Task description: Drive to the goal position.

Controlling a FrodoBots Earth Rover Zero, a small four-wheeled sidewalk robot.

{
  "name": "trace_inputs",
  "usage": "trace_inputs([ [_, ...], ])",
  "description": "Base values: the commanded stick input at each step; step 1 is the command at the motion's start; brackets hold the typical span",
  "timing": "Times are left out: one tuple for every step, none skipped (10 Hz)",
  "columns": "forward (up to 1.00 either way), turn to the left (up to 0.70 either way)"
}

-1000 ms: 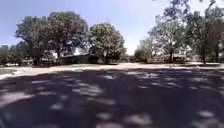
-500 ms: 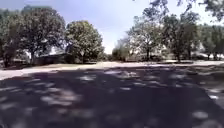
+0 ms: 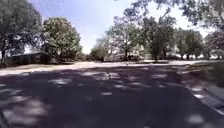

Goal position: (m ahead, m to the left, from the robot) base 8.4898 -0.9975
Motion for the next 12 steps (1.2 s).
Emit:
trace_inputs([
  [0.7,0.0],
  [0.7,0.0],
  [0.7,0.0],
  [0.7,0.0],
  [0.7,0.0],
  [0.7,0.35],
  [0.7,0.35],
  [0.7,0.24],
  [0.7,0.09],
  [0.7,0.0],
  [0.7,0.0],
  [0.7,0.0],
])
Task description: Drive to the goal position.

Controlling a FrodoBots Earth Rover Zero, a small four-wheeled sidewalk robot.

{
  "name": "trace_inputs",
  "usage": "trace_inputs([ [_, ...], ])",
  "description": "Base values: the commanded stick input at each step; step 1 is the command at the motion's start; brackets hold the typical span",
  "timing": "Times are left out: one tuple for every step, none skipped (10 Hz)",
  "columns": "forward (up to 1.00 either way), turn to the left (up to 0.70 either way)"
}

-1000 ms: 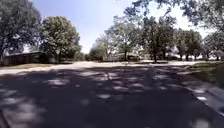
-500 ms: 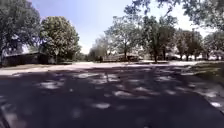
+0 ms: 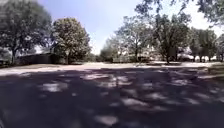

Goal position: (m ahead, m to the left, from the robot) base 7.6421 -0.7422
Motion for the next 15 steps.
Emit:
trace_inputs([
  [0.7,0.0],
  [0.7,0.0],
  [0.7,0.02],
  [0.7,0.06],
  [0.7,0.03],
  [0.7,0.0],
  [0.7,0.0],
  [0.7,0.0],
  [0.7,0.0],
  [0.7,0.0],
  [0.7,0.0],
  [0.7,0.0],
  [0.7,0.0],
  [0.7,0.0],
  [0.7,0.0],
])
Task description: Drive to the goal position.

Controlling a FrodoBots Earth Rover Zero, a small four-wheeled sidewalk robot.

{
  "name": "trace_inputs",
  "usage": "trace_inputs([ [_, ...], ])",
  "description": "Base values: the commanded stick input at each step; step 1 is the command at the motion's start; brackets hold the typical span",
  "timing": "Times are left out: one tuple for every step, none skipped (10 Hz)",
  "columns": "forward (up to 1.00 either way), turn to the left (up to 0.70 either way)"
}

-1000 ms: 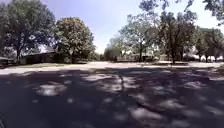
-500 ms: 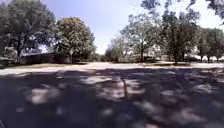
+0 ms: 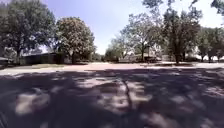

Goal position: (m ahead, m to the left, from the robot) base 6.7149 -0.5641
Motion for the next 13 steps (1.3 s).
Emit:
trace_inputs([
  [0.7,0.0],
  [0.7,0.0],
  [0.7,0.0],
  [0.7,0.0],
  [0.7,0.0],
  [0.7,0.0],
  [0.7,0.0],
  [0.7,0.0],
  [0.7,0.0],
  [0.7,0.0],
  [0.7,0.0],
  [0.7,0.0],
  [0.7,0.0],
])
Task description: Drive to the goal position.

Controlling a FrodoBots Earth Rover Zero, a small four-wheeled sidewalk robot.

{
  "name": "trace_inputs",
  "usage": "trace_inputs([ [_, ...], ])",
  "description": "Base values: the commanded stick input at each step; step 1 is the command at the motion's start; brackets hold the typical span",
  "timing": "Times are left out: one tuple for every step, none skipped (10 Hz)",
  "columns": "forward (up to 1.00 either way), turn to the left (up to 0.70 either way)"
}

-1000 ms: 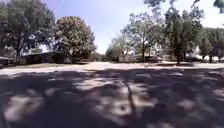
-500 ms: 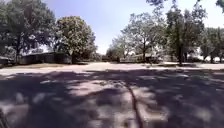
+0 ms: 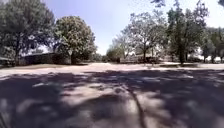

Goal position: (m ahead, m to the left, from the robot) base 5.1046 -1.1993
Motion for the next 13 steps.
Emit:
trace_inputs([
  [0.7,0.0],
  [0.7,0.0],
  [0.7,0.0],
  [0.7,0.0],
  [0.7,0.0],
  [0.7,0.0],
  [0.7,0.0],
  [0.7,0.0],
  [0.7,0.0],
  [0.7,0.0],
  [0.7,0.0],
  [0.7,0.0],
  [0.7,0.0],
])
